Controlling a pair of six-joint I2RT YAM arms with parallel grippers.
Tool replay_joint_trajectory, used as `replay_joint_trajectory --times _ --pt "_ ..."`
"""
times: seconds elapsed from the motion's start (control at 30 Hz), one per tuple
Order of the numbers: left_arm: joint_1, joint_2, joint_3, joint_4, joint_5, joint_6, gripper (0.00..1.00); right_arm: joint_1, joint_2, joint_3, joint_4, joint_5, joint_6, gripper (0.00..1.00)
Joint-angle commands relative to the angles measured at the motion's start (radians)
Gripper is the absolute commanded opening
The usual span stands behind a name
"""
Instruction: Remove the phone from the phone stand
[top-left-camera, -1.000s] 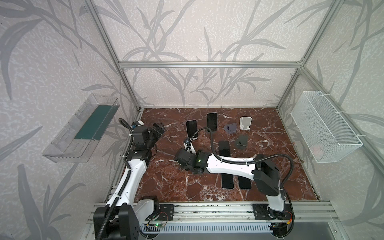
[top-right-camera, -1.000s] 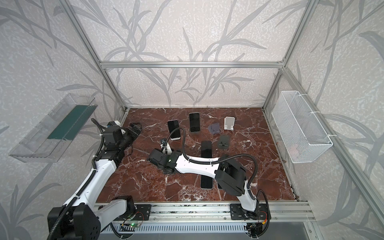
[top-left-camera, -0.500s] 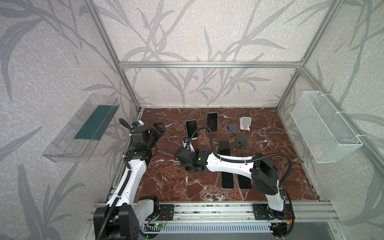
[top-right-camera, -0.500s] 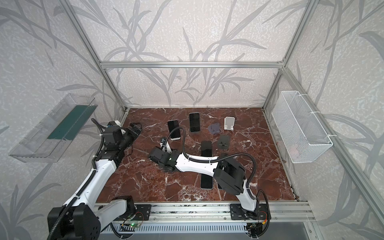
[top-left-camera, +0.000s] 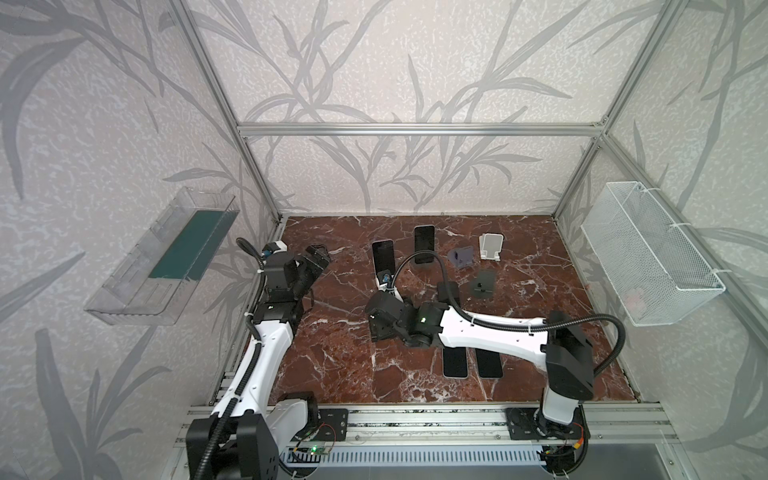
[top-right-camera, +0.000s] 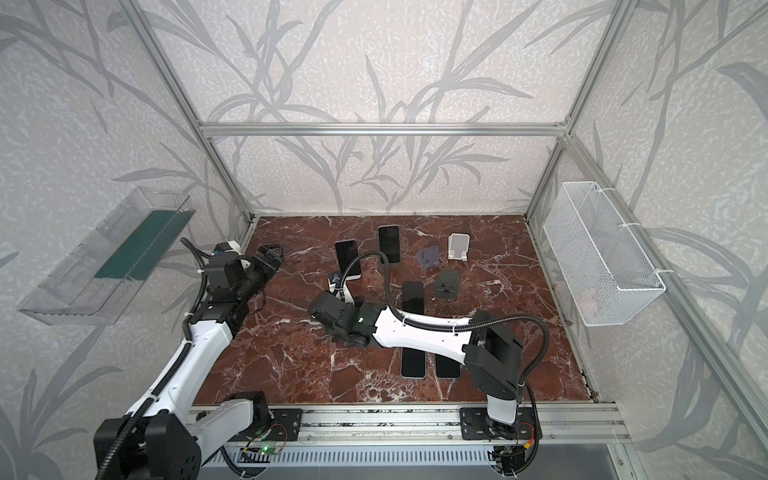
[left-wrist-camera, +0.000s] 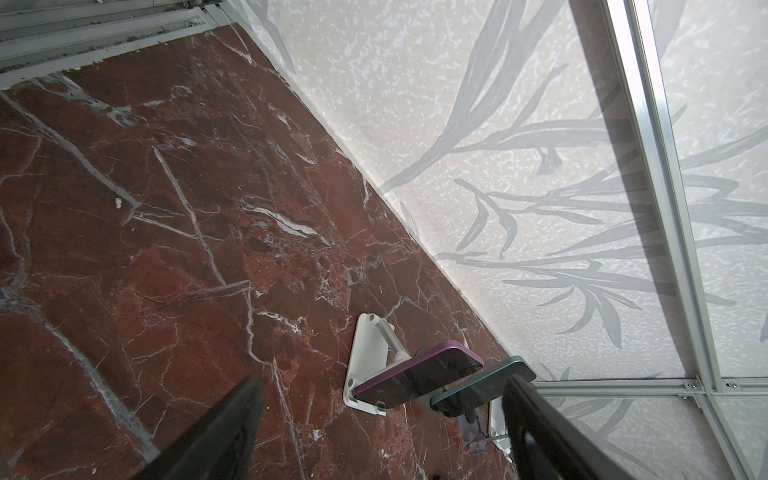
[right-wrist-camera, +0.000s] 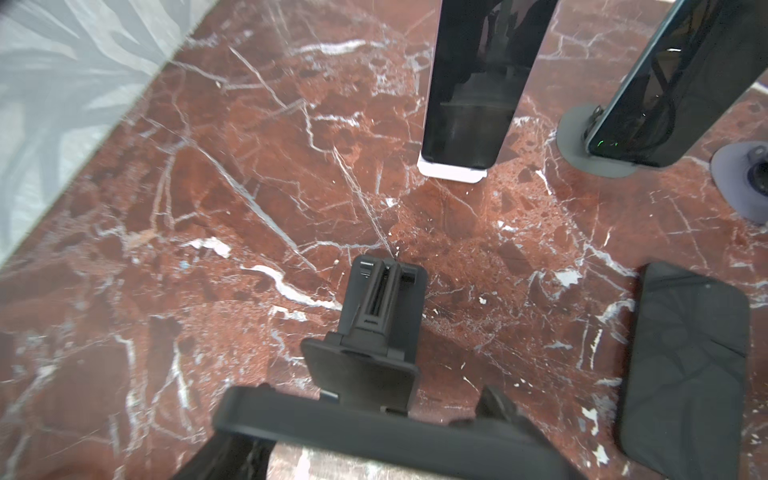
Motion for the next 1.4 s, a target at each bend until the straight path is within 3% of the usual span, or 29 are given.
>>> replay_joint_trajectory --times 0.0,0.2,0.57,1.1,1.37 --pt "0.002 -0.026 -0.011 0.028 0.010 -0.020 0.91 0.005 -0.111 -0.021 0.001 0.024 -0.001 0.67" --pt "0.003 -0.006 -0.016 0.045 0.026 -0.032 0.91 -0.011 -0.221 -0.057 -0.076 0.070 -0.014 0.67" --pt "-0.015 0.027 -0.021 0.093 0.095 -0.053 0.90 -0.138 -0.390 -0.244 -0.149 0.019 0.017 0.66" --pt "-0.022 0.016 -0.001 0.071 0.100 -0.014 0.90 -0.158 -0.224 -0.312 -0.107 -0.225 0.183 0.65" --pt "-0.037 0.050 0.004 0.062 0.111 -0.017 0.90 -0.158 -0.176 -0.346 -0.141 -0.290 0.277 0.64"
